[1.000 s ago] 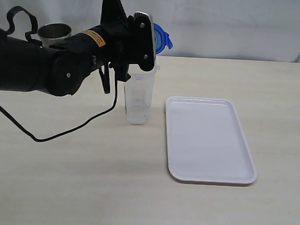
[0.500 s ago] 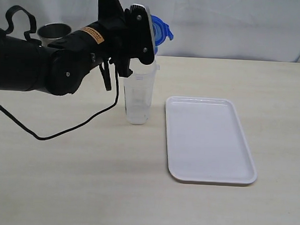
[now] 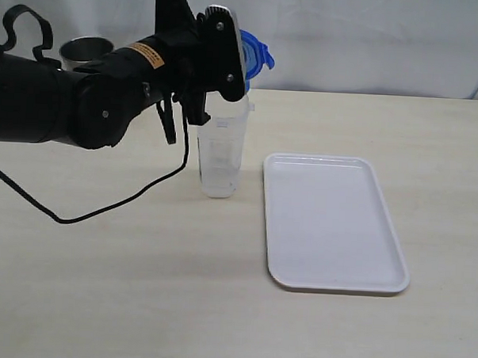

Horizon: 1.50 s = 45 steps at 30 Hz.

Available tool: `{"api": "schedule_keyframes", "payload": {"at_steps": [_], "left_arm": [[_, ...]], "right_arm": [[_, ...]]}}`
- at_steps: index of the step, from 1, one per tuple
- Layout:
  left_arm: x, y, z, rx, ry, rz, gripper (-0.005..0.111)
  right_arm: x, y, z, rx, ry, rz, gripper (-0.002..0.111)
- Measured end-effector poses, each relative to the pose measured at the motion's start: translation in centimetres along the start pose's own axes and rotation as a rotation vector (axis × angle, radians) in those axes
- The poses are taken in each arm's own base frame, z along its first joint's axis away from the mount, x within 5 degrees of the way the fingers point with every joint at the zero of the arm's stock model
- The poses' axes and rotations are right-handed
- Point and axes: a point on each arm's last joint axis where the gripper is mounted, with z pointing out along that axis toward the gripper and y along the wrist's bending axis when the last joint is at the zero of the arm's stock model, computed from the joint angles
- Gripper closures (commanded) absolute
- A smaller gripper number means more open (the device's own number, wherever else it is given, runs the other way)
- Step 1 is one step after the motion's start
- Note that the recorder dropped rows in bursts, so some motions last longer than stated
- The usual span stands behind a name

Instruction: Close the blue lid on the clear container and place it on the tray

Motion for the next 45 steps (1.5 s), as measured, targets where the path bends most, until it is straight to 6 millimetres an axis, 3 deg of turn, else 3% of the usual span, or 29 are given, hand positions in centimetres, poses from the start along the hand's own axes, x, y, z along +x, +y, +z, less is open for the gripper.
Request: {"api": "schedule_keyframes", "payload": {"at_steps": [7, 16, 26, 32, 40, 45], "left_arm": [[-0.2, 1.7, -0.3, -0.145, -0.015, -0.005, 0.107], [0.3, -0.9, 1.6, -0.133, -0.013, 0.032, 0.107], [0.6, -1.9, 2.2, -0.051, 0.011, 0.011, 0.107], [1.0, -2.7, 1.6, -0.028, 0.023, 0.016, 0.107], [0.6, -1.1, 0.2, -0.05, 0.015, 0.006, 0.107], [0.7, -1.5, 0.1, -0.011, 0.018, 0.006, 0.107]], "right_arm": [[0.0, 0.0, 0.0, 0.0, 0.0, 0.0, 0.104], [0.0, 0.0, 0.0, 0.0, 0.0, 0.0, 0.104], [0.0, 0.0, 0.0, 0.0, 0.0, 0.0, 0.104], [0.0, 0.0, 0.0, 0.0, 0.0, 0.0, 0.104], [0.0, 0.0, 0.0, 0.0, 0.0, 0.0, 0.104], [0.0, 0.0, 0.0, 0.0, 0.0, 0.0, 0.104]]}}
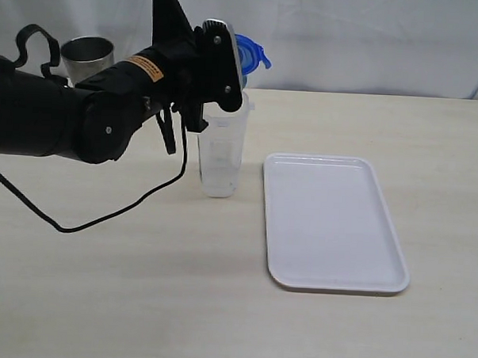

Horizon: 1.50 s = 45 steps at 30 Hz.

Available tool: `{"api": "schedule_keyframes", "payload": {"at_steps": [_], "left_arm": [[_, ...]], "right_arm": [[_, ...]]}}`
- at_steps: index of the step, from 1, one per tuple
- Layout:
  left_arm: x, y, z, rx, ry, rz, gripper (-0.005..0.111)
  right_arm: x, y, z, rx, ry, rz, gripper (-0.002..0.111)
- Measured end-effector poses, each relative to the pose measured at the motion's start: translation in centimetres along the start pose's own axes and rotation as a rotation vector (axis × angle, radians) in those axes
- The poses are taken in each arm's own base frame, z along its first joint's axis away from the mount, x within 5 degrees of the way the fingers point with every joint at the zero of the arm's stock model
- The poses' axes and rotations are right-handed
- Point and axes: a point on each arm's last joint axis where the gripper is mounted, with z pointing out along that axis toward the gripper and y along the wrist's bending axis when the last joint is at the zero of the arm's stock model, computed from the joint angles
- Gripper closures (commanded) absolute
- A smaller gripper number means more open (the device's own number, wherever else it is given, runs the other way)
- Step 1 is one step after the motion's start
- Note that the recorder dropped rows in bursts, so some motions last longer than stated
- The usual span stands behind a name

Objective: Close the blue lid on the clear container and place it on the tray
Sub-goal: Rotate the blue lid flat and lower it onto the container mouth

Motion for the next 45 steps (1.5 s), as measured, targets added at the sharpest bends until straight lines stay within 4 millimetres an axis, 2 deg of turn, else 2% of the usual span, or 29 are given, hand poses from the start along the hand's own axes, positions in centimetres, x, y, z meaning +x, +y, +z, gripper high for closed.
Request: {"api": "schedule_keyframes", "payload": {"at_steps": [9, 17, 34, 45], "left_arm": [[0.0, -0.3, 0.0, 0.041, 0.003, 0.0, 0.107], [-0.3, 0.8, -0.5, 0.019, -0.007, -0.005, 0.107], [-0.1, 0.0, -0.7, 0.078, -0.001, 0.022, 0.107], [-0.5, -0.1, -0.7, 0.08, -0.046, 0.111, 0.107]], "right_arm": [[0.0, 0.0, 0.0, 0.0, 0.0, 0.0, 0.104], [0.0, 0.0, 0.0, 0.0, 0.0, 0.0, 0.104], [0.0, 0.0, 0.0, 0.0, 0.0, 0.0, 0.104], [0.0, 0.0, 0.0, 0.0, 0.0, 0.0, 0.104]]}}
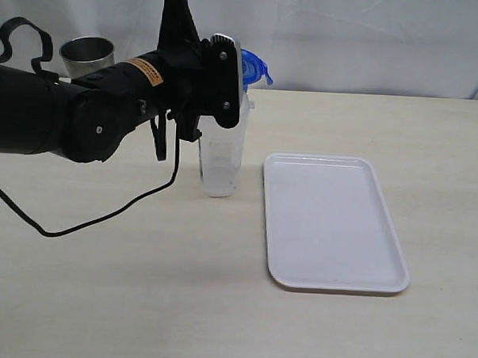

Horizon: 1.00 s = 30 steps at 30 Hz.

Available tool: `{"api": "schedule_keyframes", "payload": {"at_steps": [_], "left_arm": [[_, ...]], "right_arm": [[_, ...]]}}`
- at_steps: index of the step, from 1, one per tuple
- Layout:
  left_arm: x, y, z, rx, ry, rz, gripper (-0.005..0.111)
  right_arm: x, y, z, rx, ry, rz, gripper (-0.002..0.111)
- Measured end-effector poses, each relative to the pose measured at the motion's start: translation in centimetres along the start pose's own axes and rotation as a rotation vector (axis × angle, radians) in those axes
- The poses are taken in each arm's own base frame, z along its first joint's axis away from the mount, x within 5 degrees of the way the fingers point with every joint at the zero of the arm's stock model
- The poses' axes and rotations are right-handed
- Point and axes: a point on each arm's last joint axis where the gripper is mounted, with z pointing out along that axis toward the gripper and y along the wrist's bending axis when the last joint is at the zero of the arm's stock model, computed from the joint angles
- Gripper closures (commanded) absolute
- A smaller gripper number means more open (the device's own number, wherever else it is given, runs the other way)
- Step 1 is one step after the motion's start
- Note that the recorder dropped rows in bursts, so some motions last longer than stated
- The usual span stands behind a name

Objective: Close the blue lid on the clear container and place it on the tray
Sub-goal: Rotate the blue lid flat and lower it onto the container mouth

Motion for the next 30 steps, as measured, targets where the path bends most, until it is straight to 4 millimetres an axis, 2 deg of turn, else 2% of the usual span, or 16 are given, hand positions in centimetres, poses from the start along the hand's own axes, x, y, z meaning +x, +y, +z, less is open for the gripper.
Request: {"api": "schedule_keyframes", "payload": {"at_steps": [10, 19, 30], "left_arm": [[-1.4, 0.1, -0.3, -0.007, -0.036, 0.033, 0.107], [-0.9, 0.1, -0.3, -0.004, 0.009, 0.11, 0.107], [-1.0, -0.2, -0.7, -0.004, 0.02, 0.11, 0.107]], "right_arm": [[0.0, 0.0, 0.0, 0.0, 0.0, 0.0, 0.104], [0.0, 0.0, 0.0, 0.0, 0.0, 0.0, 0.104], [0.0, 0.0, 0.0, 0.0, 0.0, 0.0, 0.104]]}}
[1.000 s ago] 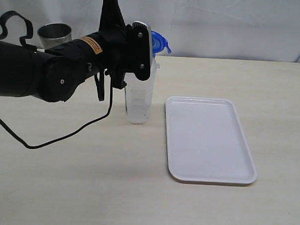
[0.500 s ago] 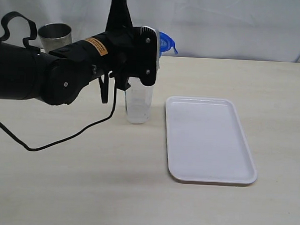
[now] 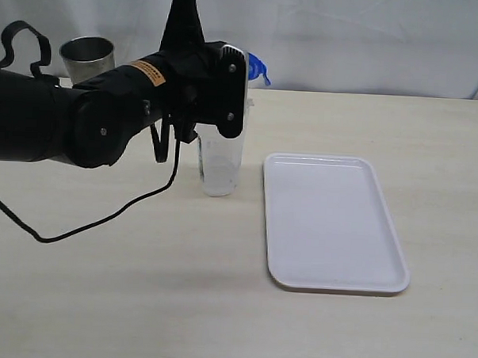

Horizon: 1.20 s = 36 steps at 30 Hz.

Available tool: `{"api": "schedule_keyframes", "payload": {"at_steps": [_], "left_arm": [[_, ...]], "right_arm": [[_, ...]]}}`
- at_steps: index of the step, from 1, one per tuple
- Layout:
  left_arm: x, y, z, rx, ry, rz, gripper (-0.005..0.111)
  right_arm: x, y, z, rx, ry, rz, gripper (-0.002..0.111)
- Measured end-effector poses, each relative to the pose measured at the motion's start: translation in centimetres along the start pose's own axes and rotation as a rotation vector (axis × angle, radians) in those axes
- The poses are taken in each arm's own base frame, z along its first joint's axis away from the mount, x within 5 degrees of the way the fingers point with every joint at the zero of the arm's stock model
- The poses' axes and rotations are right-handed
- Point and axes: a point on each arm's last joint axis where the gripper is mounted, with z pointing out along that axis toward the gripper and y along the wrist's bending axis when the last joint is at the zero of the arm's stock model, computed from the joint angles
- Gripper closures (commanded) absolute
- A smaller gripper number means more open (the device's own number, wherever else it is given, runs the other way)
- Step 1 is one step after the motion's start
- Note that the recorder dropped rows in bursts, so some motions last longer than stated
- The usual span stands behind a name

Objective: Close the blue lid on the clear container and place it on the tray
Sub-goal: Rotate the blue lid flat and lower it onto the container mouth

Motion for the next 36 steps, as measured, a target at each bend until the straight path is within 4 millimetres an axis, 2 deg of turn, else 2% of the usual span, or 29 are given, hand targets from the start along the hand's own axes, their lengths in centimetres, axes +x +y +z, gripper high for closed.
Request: {"api": "schedule_keyframes", "payload": {"at_steps": [4, 36], "left_arm": [[-0.5, -0.1, -1.0, -0.016, -0.023, 0.028, 0.107], [-0.9, -1.4, -1.3, 0.1, 0.011, -0.097, 0.107]], "right_arm": [[0.0, 0.0, 0.0, 0.0, 0.0, 0.0, 0.104], [0.0, 0.0, 0.0, 0.0, 0.0, 0.0, 0.104]]}}
